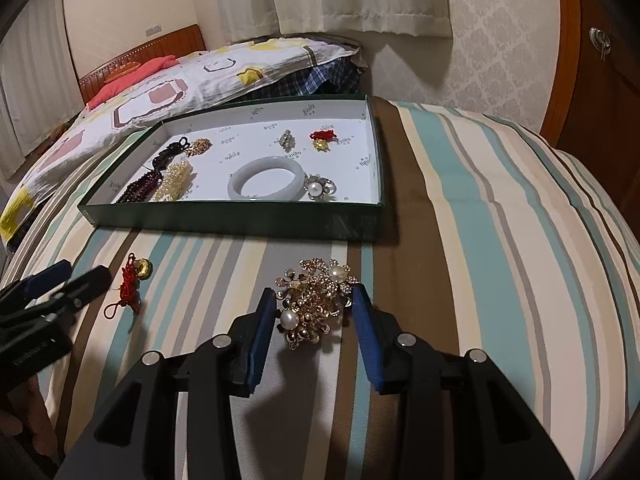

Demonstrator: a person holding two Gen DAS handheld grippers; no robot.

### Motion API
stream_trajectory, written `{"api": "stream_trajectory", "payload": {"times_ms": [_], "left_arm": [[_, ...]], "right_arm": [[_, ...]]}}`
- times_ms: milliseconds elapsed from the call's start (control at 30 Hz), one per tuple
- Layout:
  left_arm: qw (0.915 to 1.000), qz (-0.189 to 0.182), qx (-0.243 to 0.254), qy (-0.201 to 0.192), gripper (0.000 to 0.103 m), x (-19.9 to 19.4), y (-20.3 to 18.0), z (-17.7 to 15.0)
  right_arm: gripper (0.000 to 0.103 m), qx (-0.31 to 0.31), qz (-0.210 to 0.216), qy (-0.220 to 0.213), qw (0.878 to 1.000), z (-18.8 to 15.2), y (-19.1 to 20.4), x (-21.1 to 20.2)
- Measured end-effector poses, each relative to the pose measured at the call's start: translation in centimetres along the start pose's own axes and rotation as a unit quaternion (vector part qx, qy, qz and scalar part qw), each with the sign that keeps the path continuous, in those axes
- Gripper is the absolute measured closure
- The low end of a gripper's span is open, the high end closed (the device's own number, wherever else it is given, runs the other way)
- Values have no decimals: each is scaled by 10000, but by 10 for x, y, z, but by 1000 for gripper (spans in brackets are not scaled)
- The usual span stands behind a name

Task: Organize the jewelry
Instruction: 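Grasp red tassel coin charm with left tool while right tool holds flower brooch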

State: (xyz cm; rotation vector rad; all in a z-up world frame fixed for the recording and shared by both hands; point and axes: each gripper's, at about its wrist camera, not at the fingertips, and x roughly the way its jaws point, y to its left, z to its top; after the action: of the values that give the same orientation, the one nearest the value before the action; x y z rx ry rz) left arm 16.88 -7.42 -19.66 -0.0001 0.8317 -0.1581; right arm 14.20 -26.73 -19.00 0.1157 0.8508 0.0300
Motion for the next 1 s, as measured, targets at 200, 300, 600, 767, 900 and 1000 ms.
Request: {"api": "stream_trajectory", "payload": {"times_ms": [200,300,600,767,900,1000], "left_arm": [[9994,-131,176,280,43,14,-12,0],[9990,-190,173,362,45,19,-14,1],[9990,-212,272,290,80,21,-10,1],[9987,-323,277,285,93,22,-7,2],[9986,-344,292,291,93,22,-8,2],[9987,-347,254,283,85,22,-7,3]], "right_arm": [[64,67,54,17,10000,-1,-2,1],[64,95,88,34,9999,-2,-3,2],[64,124,164,80,9998,-4,-3,5],[64,103,162,77,9998,-4,-2,6],[64,105,166,86,9998,-5,-1,6],[63,105,175,83,9998,-6,-2,5]]}}
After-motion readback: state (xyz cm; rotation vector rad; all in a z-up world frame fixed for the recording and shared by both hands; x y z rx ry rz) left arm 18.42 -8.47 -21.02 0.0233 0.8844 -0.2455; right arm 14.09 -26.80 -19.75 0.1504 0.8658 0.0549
